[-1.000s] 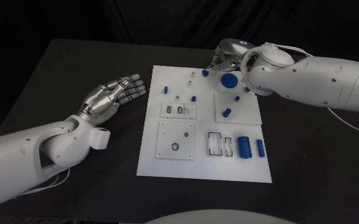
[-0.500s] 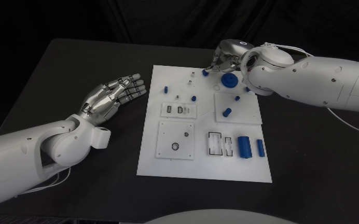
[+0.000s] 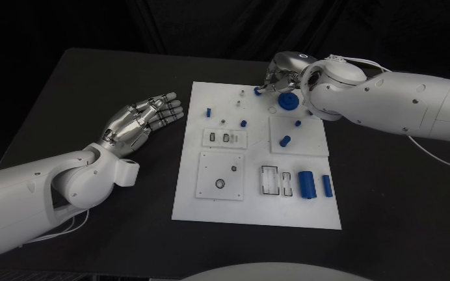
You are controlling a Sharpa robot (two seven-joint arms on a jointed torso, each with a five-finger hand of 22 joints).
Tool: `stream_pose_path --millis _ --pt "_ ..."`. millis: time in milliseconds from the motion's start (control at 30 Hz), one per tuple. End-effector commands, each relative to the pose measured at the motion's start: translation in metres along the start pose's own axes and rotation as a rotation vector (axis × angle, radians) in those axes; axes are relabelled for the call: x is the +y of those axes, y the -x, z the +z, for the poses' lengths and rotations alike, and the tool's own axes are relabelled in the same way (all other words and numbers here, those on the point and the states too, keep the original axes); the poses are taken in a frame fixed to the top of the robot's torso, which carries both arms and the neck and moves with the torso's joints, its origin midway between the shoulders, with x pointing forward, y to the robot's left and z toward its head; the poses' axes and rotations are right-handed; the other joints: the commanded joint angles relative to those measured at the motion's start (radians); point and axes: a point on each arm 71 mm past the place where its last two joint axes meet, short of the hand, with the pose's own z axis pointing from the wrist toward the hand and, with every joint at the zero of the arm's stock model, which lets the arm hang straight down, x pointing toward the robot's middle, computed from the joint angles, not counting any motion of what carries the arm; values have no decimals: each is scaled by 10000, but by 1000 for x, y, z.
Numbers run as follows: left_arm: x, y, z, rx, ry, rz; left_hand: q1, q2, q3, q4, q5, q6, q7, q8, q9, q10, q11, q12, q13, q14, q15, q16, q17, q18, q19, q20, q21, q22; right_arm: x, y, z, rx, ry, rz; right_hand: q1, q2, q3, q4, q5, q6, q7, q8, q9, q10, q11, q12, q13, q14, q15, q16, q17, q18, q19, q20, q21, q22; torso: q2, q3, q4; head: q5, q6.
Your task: Assemble the parts on the task board
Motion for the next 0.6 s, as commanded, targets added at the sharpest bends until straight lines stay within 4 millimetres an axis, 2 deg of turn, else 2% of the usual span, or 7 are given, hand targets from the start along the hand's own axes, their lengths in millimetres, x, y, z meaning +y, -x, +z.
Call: stream_pose_path --millis 33,600 --pt "-9 -1 -1 142 -1326 -121 -94 -3 37 -1 -2 80 209 61 10 16 48 51 16 18 23 44 9 -143 22 6 -36 -9 -1 -2 -1 76 -61 -74 87 14 -19 -66 -55 -25 -28 49 20 1041 -46 26 2633 892 -76 -64 2198 -70 -86 1 -45 1285 3 -2 5 -5 -9" --pt "-9 -1 -1 133 -1309 -116 -94 -3 37 -1 -2 80 209 61 10 16 48 51 16 18 23 44 9 -143 22 6 -36 -9 -4 -3 -5 235 -75 -81 370 -50 8 -207 -53 -21 -41 57 96 1041 -57 26 2633 862 -85 -98 2121 -56 -130 -9 -104 1258 0 5 -9 -10 -15"
